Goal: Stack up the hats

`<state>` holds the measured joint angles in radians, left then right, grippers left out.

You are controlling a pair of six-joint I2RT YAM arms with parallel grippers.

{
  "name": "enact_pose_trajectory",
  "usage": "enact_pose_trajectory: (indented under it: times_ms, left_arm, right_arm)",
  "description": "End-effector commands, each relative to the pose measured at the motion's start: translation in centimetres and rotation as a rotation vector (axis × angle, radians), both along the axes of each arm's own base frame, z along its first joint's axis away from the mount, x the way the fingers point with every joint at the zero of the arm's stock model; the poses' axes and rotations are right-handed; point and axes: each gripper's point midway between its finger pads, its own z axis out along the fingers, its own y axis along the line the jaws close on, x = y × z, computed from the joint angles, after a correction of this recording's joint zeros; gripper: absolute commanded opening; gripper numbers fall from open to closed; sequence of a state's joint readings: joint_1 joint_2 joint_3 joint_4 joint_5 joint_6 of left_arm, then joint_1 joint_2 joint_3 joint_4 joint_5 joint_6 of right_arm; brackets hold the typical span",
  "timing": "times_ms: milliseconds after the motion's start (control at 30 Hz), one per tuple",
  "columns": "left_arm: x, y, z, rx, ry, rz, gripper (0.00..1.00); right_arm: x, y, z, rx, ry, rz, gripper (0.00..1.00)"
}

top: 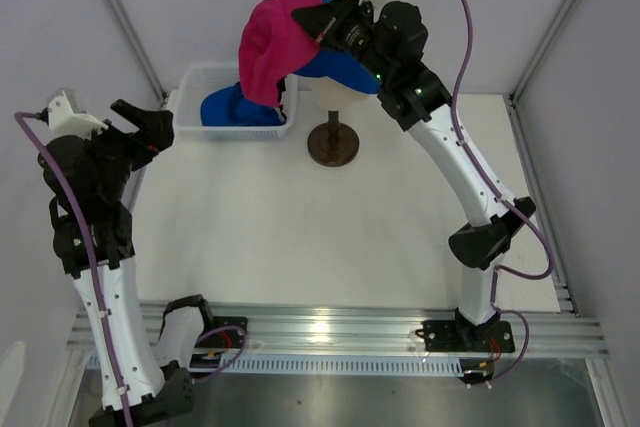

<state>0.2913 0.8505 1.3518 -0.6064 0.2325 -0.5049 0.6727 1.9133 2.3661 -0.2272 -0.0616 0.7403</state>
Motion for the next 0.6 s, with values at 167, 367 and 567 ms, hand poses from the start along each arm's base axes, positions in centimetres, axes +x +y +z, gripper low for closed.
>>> enact_pose_trajectory:
  times_ms: [167,367,567]
  left_arm:
    - [0.3,1.0,-0.1,0.033,-0.003,0.04,0.99]
    - [1.5,0.9,-0.4,0.013,0.003,0.017,0.99]
    - [2.8,1.1,-0.7,0.012,0.015,0.004,0.99]
  right_arm:
    - [-0.4,1.0,5.5,0.205,-0.201,0.104,0.0]
    - [2.6,-0.4,6.7,0.382,-0.183,-0.004,0.0]
    - [6.7,-2.4,5.3,0.445,-0.096,-0.202,0.0]
